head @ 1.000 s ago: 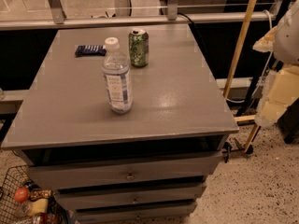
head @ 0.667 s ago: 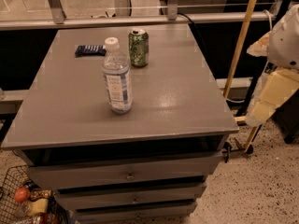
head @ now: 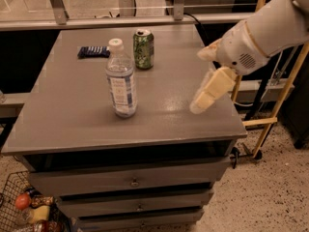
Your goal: Knock blue plastic bottle over
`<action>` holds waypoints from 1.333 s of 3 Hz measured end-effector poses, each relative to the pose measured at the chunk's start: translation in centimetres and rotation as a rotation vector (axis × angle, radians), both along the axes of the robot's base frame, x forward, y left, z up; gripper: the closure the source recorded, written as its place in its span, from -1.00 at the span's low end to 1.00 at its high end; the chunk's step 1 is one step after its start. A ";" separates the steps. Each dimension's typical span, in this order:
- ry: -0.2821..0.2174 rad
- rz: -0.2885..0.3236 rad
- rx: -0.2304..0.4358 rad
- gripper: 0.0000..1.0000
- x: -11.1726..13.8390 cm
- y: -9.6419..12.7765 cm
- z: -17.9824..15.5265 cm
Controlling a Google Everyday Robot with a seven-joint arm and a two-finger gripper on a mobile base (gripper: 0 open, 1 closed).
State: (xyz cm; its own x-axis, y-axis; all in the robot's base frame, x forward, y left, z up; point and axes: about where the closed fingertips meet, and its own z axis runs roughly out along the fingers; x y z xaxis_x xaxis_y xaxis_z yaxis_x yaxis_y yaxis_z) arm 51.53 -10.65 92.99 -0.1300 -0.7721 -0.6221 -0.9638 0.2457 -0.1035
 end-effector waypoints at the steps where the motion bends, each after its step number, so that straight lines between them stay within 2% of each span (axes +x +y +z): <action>1: 0.002 0.001 0.160 -1.00 2.0 3.9 -0.4; 2: -0.005 -0.001 0.166 -1.00 2.1 4.2 -0.1; 3: -0.009 -0.004 0.218 -1.00 2.3 5.8 -1.5; 4: -0.021 0.034 0.274 -1.00 3.4 8.3 -2.1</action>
Offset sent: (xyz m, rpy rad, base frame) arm 0.0161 0.0327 -0.0037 0.1327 0.0023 0.0023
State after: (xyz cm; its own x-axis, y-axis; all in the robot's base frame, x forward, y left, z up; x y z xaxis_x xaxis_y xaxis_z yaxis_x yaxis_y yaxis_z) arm 54.93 -2.38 90.92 -0.0919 -0.5786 -0.8104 -0.9702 0.2352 -0.0580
